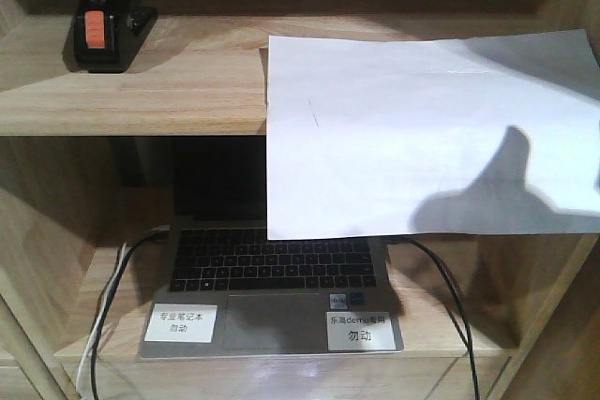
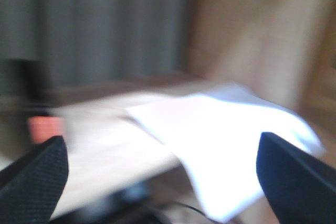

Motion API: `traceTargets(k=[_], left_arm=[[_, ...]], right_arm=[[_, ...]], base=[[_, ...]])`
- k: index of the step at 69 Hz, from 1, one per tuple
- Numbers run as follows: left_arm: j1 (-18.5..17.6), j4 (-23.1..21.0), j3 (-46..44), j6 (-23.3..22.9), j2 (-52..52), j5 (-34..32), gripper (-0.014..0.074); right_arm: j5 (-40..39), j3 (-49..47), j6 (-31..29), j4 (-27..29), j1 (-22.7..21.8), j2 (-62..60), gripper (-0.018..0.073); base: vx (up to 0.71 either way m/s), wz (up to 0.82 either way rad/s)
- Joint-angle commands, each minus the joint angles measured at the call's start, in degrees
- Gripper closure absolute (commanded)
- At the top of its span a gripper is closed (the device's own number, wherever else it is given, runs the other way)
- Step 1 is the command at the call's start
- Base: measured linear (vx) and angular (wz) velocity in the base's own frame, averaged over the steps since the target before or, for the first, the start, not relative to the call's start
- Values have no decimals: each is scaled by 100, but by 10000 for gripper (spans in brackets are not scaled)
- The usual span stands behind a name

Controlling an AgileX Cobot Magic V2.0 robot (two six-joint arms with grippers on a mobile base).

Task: Grab stapler and paper to desk for stapling
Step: 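Move the left gripper over the black stapler on the upper shelf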

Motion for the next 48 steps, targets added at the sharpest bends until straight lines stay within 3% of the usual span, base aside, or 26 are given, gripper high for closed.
traceTargets(k=[1,8,34,48], left_arm=[[-338,-18,-137,212,180,-420,-83],[-522,-18,-137,374,260,-392,-80],[-528,7,-137,374,340,-175,-70],[-528,297,-530,206,1210,25,-67]], right_arm=[[-408,-154,-13,-35,-29,34,92],[-409,-154,-13,-35,-29,34,97],[-404,-154,-13,-35,-29,34,97],[-404,-154,-13,-35,-29,34,97]], base=[[0,0],[0,0],[0,0],[0,0]])
